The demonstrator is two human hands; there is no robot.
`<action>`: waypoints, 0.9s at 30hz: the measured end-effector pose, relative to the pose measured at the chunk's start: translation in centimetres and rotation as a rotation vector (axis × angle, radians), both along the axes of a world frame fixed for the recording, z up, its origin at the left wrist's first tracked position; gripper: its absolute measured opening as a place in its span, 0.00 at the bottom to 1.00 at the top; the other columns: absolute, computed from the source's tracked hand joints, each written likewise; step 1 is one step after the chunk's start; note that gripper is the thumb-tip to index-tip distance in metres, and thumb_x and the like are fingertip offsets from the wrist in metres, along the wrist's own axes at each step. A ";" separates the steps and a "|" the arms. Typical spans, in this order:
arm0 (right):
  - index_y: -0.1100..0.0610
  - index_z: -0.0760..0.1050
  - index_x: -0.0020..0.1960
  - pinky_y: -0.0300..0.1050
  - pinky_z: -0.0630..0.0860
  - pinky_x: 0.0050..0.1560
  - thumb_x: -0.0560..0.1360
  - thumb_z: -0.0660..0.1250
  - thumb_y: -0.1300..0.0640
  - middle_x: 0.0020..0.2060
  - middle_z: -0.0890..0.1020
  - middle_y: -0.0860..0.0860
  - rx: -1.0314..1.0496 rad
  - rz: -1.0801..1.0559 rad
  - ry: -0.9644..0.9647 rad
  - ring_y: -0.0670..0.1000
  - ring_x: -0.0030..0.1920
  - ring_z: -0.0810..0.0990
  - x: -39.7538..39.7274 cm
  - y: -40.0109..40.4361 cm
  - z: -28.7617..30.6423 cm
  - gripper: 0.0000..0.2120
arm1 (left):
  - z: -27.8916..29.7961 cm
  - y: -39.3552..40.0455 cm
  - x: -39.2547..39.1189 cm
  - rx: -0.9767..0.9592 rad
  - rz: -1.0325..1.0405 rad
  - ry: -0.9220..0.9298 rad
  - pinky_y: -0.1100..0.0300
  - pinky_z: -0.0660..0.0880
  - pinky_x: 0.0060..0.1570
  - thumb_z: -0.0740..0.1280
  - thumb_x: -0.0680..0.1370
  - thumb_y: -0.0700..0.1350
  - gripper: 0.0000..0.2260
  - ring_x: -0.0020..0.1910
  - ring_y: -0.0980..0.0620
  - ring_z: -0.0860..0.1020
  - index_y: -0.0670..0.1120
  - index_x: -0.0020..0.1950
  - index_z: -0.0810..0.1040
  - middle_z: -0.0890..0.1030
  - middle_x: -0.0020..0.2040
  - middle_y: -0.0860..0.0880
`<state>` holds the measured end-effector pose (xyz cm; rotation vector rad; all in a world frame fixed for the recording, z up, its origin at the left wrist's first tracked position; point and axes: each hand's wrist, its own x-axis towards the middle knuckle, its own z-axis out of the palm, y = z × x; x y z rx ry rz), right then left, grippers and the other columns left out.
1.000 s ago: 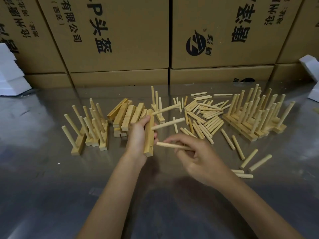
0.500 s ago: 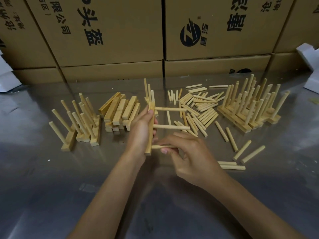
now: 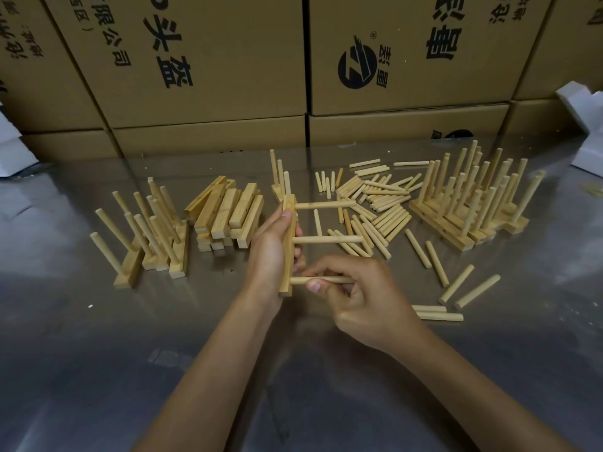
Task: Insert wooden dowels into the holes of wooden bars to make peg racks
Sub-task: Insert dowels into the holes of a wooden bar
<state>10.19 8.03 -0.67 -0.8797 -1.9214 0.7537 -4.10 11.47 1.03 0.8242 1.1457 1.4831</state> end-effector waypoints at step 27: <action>0.45 0.78 0.55 0.37 0.74 0.35 0.67 0.74 0.38 0.35 0.83 0.45 -0.340 -0.271 -0.066 0.40 0.32 0.79 -2.5 0.5 -2.2 0.19 | -2.5 1.8 0.2 -0.241 -0.046 -0.314 0.52 0.79 0.51 0.53 0.86 0.47 0.17 0.49 0.49 0.82 0.41 0.66 0.76 0.85 0.50 0.44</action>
